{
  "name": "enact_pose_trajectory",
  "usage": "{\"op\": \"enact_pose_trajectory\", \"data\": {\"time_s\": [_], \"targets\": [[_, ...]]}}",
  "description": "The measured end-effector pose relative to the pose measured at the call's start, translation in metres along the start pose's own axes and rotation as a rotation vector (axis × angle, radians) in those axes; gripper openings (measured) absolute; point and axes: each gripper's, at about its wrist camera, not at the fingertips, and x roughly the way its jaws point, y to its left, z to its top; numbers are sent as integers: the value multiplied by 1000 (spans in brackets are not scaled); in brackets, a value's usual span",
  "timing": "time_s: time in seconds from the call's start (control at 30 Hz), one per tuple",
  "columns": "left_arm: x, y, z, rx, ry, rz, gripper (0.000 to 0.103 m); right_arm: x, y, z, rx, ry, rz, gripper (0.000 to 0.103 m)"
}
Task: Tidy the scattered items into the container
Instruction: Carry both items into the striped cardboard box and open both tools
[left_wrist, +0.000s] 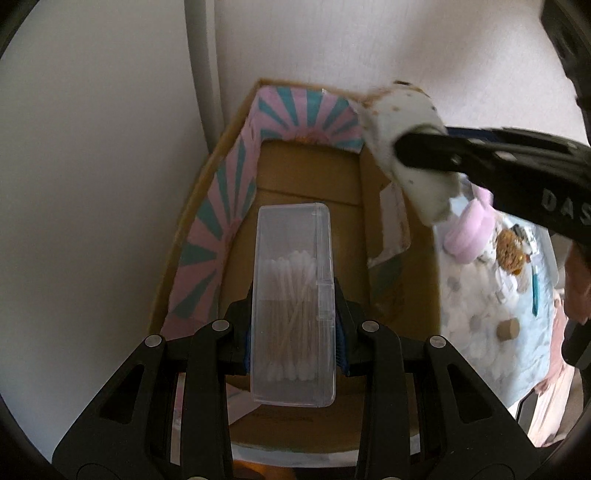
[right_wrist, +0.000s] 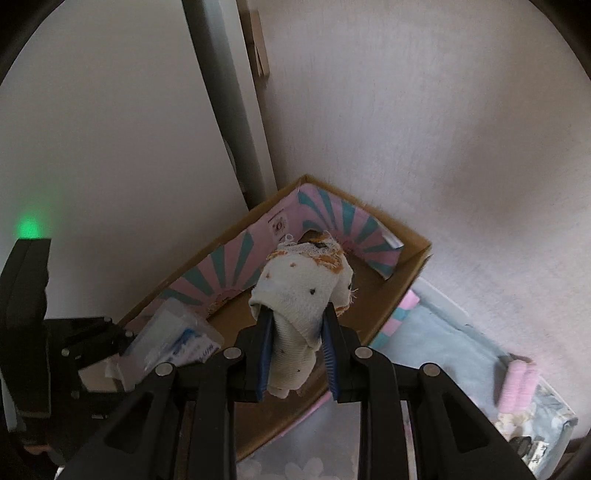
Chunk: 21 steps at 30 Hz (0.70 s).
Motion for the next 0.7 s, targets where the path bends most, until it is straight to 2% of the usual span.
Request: {"op": "enact_pose_trajectory", "data": {"time_s": [0.2, 0.27, 0.33, 0.37, 0.4, 0.43, 0.47, 0.5, 0.53, 0.7], "targets": [[10, -8, -1, 27, 11, -5, 29, 10, -2, 2, 18, 19, 7, 23], [11, -10, 1, 40, 19, -19, 29, 11, -3, 4, 23, 18, 35, 25], [11, -7, 4, 35, 30, -39, 30, 8, -9, 4, 23, 36, 62, 40], [12, -8, 5, 26, 47, -36, 33, 7, -10, 5, 24, 42, 61, 55], [12, -9, 7, 27, 48, -27, 36, 3, -11, 6, 30, 31, 53, 61], [10, -9, 8, 33, 42, -12, 59, -3, -13, 7, 42, 13, 50, 61], [8, -10, 8, 37, 38, 1, 103, -6, -15, 8, 51, 4, 51, 61], [5, -10, 9, 43, 28, 16, 100, -13, -19, 8, 64, -8, 52, 61], [1, -11, 8, 49, 12, 22, 103, -18, -20, 7, 71, -14, 48, 61], [-8, -16, 12, 67, -8, 51, 103, -36, -23, 1, 65, -42, 3, 62]]}}
